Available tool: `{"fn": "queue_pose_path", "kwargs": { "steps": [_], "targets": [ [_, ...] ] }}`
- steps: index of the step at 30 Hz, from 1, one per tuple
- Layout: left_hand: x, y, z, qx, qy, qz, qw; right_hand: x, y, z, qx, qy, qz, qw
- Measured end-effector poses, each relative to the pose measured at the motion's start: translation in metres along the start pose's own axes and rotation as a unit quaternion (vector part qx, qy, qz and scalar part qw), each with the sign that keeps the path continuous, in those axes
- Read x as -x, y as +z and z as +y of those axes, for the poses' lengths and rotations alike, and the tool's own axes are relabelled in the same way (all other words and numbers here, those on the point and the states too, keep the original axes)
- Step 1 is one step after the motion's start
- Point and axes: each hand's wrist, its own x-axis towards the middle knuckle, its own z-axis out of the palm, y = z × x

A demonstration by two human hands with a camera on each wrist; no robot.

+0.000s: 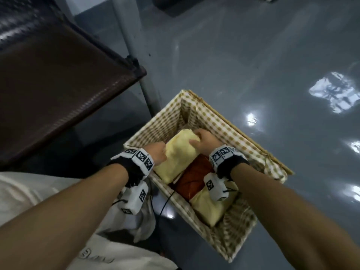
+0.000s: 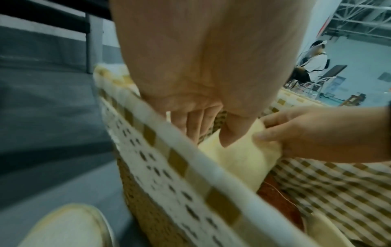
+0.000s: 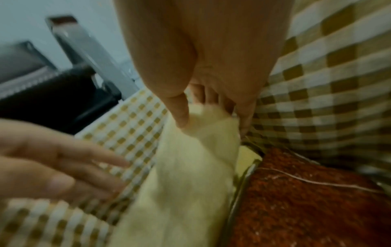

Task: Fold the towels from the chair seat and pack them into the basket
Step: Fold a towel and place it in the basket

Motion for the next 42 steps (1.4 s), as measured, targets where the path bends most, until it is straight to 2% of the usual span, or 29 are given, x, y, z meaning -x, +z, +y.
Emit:
{"fn": "queue_pose_path", "kwargs": {
  "steps": [4, 9, 12, 15, 22, 24, 27, 28, 32, 34, 38, 42],
  "targets": [
    [0.015, -0.019, -0.009, 0.025, 0.021, 0.034, 0.999, -0.012, 0.002, -0.014, 0.045, 0.001, -0.015, 0.999],
    [0.062, -0.072, -0.030, 0.102, 0.008, 0.143, 0.984, -0.014, -0.011, -0.069, 0.079, -0.114, -0.019, 0.990],
    [0.102, -0.115, -0.053, 0.143, 0.008, 0.237, 0.961, -0.012, -0.025, -0.135, 0.092, -0.183, -0.015, 0.979],
    [0.152, -0.158, -0.082, 0.141, -0.004, 0.318, 0.938, -0.002, -0.034, -0.215, 0.106, -0.266, -0.003, 0.958],
    [0.266, -0.207, -0.185, 0.171, -0.071, 0.432, 0.883, 0.040, -0.015, -0.405, 0.172, -0.452, -0.004, 0.875],
    [0.293, -0.204, -0.223, 0.205, -0.110, 0.462, 0.856, 0.049, 0.005, -0.453, 0.199, -0.482, -0.026, 0.853],
    [0.325, -0.183, -0.286, 0.267, -0.171, 0.518, 0.795, 0.061, 0.050, -0.512, 0.234, -0.520, -0.060, 0.819],
    [0.333, -0.173, -0.306, 0.279, -0.193, 0.522, 0.782, 0.065, 0.068, -0.528, 0.240, -0.534, -0.069, 0.808],
    [0.355, -0.129, -0.370, 0.288, -0.269, 0.493, 0.775, 0.078, 0.149, -0.569, 0.253, -0.580, -0.128, 0.764],
    [0.365, -0.109, -0.390, 0.299, -0.295, 0.479, 0.771, 0.082, 0.187, -0.577, 0.253, -0.585, -0.170, 0.752],
    [0.377, -0.066, -0.418, 0.286, -0.351, 0.462, 0.763, 0.083, 0.244, -0.574, 0.212, -0.564, -0.234, 0.763],
    [0.382, -0.042, -0.434, 0.266, -0.368, 0.433, 0.779, 0.072, 0.270, -0.560, 0.185, -0.562, -0.248, 0.767]
  ]
}}
